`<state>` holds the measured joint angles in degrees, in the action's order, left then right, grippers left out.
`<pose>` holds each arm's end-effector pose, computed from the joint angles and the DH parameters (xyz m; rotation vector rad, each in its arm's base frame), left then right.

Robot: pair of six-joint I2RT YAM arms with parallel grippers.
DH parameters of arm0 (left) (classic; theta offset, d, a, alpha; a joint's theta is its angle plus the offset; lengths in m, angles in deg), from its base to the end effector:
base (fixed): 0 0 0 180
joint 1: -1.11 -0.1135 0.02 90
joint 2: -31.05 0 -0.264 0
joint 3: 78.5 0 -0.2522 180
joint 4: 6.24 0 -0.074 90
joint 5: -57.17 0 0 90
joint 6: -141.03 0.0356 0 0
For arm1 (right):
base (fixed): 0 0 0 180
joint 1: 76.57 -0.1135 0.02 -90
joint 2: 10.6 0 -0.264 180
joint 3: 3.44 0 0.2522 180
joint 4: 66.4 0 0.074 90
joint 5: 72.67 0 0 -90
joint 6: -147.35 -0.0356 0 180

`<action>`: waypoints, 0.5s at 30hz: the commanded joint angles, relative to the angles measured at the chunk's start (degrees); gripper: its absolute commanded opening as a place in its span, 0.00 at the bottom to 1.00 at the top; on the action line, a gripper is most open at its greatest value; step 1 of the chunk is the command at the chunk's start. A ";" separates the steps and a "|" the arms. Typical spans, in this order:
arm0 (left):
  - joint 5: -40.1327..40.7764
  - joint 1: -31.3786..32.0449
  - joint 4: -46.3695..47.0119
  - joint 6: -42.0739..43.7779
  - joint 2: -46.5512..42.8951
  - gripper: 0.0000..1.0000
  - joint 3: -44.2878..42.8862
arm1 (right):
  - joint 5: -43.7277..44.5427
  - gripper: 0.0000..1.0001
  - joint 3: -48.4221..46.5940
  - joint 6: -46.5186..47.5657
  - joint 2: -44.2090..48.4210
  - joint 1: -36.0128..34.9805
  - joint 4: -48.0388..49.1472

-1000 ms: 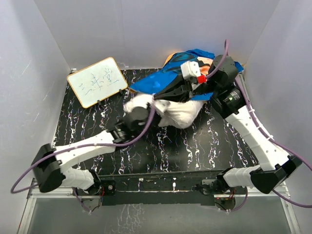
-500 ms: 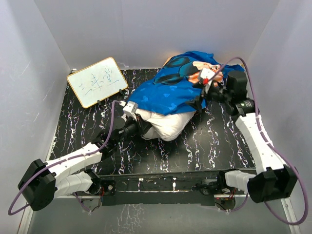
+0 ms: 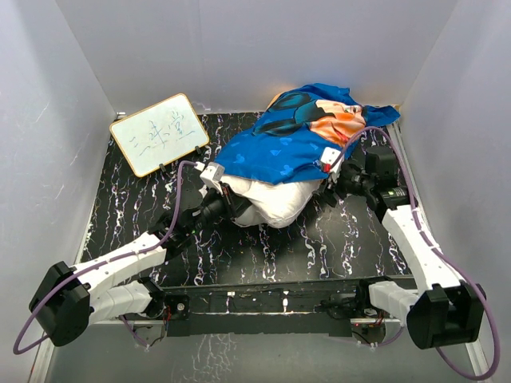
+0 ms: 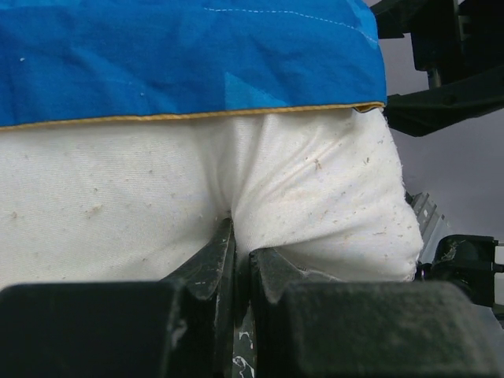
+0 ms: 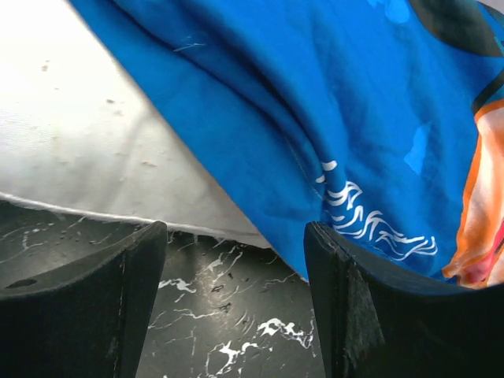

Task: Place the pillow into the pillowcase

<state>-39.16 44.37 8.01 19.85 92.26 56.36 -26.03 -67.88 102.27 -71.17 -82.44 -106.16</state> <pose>0.1754 -0.1704 0.2716 0.2714 1.6934 -1.0789 0.2192 0.0471 0.3019 -1.2210 1.6278 0.4068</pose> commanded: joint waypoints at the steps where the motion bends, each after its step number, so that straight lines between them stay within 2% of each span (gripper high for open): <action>1: -2.34 -0.11 4.57 -2.45 -2.79 0.00 -3.24 | 1.10 0.71 0.13 -0.02 -1.72 -0.14 10.29; 6: -2.88 -0.11 5.12 -3.32 -2.34 0.00 -3.77 | 4.80 0.62 -0.03 -1.26 -4.57 -2.24 15.87; 11: -2.87 -0.11 6.15 -4.07 -2.34 0.00 -3.77 | 5.22 0.60 -1.51 -1.96 -7.30 -3.03 17.72; 12: -2.90 -0.11 6.28 -3.99 -2.39 0.00 -3.88 | 5.10 0.51 -1.79 -2.41 -7.77 -3.15 17.89; 14: -2.85 -0.11 5.97 -3.76 -2.33 0.00 -4.45 | 4.72 0.20 -3.47 -3.36 -8.70 -3.25 17.06; 15: -2.88 -0.11 5.66 -3.58 -2.28 0.00 -4.83 | 4.46 0.10 -4.91 -4.05 -8.96 -3.24 16.02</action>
<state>-39.73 44.33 8.12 17.86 92.22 56.30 -21.72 -67.40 100.72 -79.22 -85.35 -93.26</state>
